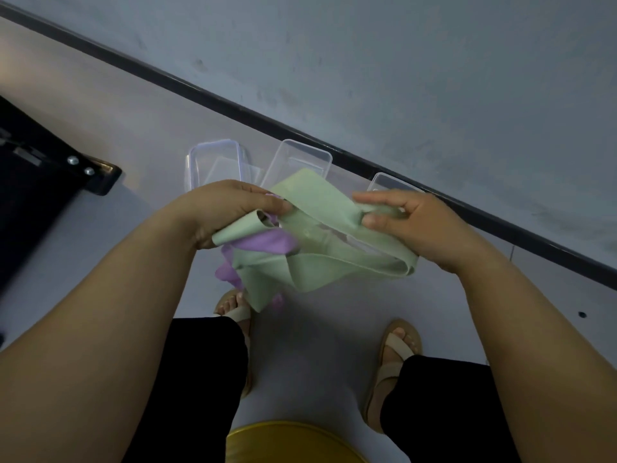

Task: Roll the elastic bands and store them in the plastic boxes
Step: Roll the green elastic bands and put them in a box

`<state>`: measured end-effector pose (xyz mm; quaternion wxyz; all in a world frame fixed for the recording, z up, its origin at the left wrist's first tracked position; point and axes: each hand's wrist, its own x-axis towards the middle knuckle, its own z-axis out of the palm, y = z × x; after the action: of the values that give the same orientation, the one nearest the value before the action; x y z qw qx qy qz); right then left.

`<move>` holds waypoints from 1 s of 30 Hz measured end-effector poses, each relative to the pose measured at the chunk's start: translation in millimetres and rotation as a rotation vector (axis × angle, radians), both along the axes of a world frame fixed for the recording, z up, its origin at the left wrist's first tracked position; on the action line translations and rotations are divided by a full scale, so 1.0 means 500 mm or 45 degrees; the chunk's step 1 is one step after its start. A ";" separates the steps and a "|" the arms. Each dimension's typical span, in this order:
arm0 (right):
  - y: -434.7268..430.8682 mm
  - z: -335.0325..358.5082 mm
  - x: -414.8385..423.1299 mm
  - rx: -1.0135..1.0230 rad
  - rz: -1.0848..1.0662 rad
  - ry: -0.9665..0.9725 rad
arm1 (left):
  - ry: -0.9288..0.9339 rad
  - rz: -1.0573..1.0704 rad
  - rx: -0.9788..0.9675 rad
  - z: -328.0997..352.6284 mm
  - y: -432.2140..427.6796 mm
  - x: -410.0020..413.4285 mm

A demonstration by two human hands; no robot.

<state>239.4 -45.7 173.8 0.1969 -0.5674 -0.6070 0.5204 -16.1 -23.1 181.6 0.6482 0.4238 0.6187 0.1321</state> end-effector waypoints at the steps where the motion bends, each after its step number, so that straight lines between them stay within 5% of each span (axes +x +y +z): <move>1: -0.002 0.001 -0.004 -0.011 0.053 -0.053 | 0.027 0.031 0.007 -0.003 0.000 -0.001; 8: -0.005 0.003 -0.019 -0.067 -0.077 0.085 | -0.030 -0.165 0.055 -0.003 -0.003 -0.002; 13: 0.021 -0.023 0.011 -0.121 -0.705 0.258 | 0.000 -0.053 0.100 0.000 0.000 -0.011; 16: 0.036 -0.026 0.056 -0.096 -1.035 0.108 | 0.090 0.129 0.152 -0.003 0.002 -0.022; 20: 0.026 -0.030 0.073 0.054 -0.794 -0.318 | 0.106 0.360 0.232 -0.007 0.002 -0.025; 30: 0.011 -0.038 0.032 0.005 -0.367 -0.501 | -0.096 0.679 0.240 -0.040 -0.009 0.034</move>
<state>255.4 -40.4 155.0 0.1483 -0.7383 -0.5473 0.3652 1.0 -27.5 161.8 0.5711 0.2993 0.6686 0.3705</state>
